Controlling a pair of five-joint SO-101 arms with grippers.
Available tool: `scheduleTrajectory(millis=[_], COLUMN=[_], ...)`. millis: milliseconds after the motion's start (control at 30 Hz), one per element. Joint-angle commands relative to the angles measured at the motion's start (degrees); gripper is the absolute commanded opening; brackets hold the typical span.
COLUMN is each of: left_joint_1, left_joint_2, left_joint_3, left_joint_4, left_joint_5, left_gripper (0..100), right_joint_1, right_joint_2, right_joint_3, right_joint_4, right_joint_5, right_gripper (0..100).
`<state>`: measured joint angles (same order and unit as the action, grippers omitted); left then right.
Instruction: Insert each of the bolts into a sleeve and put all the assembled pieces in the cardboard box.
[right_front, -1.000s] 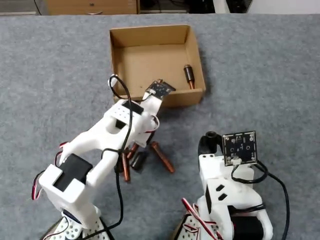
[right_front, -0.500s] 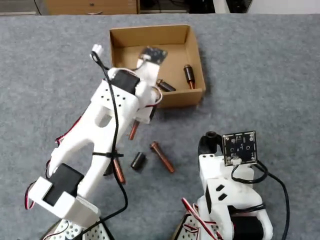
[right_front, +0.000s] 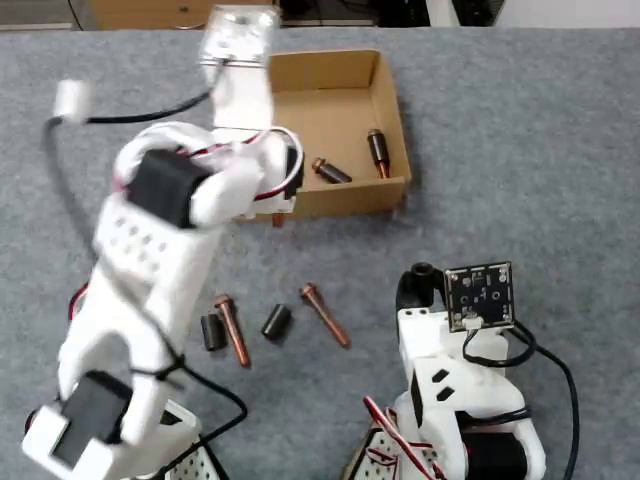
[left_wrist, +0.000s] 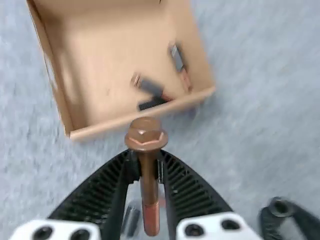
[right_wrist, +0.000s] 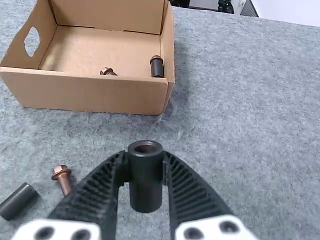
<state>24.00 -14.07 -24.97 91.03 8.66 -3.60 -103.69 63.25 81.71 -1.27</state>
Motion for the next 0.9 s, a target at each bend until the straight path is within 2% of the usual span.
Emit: scheduleTrajectory(millis=[0,300,500,767,867], left_joint_1=[-0.62,-0.97,-9.14,-9.58,-9.58], left_joint_2=[-6.20,-19.47,-25.19,-36.88,-41.98], left_joint_3=[-3.87,-3.87,-1.76,18.37,25.32], left_joint_4=[0.44,7.47,8.70,8.35,5.27], left_joint_5=[2.99,6.15,10.55,10.37,8.53], left_gripper=[2,2,2,2,2], right_joint_1=[0.66,-0.22,-12.70,-25.10,-28.62], right_joint_2=[-6.20,-6.20,-6.11,-6.20,-6.20], right_joint_3=[-0.40,0.40,5.14,13.76,17.54], right_joint_4=[-0.35,-7.74,-12.84,-22.95,-25.58], right_joint_5=[0.44,0.70,0.53,0.35,0.26], right_gripper=[0.2,0.2,0.2,0.2,0.2])
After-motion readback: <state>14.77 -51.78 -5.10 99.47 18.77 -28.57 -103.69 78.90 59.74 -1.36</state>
